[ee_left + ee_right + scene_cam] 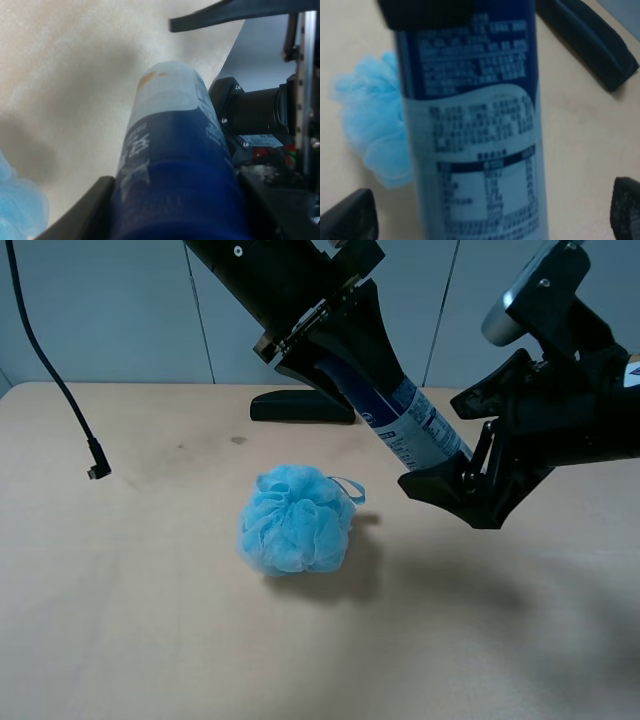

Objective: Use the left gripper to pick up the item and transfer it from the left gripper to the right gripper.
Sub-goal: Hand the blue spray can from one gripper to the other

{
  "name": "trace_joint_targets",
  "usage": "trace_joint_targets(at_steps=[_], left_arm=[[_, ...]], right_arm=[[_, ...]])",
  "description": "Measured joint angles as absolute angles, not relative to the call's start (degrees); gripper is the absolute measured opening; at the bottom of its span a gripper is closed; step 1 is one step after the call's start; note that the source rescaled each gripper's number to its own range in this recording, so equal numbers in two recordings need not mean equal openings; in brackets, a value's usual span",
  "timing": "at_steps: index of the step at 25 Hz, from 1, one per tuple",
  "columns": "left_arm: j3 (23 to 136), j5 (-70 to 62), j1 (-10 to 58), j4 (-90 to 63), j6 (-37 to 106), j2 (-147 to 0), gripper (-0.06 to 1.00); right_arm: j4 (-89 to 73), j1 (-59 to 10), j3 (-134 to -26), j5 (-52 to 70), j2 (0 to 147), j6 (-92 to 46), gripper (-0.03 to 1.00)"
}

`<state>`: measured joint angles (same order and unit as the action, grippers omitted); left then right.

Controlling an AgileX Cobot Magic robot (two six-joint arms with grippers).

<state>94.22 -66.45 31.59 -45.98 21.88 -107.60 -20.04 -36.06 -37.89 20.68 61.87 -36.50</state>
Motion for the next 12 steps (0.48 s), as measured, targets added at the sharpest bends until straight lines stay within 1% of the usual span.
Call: trace_joint_targets(at_steps=[12], left_arm=[[94.2,-66.1,31.6,-46.0,22.1,-107.6,0.0]], right_arm=[[-21.4,-36.1,-37.9,18.0,66.4,-36.5,1.0]])
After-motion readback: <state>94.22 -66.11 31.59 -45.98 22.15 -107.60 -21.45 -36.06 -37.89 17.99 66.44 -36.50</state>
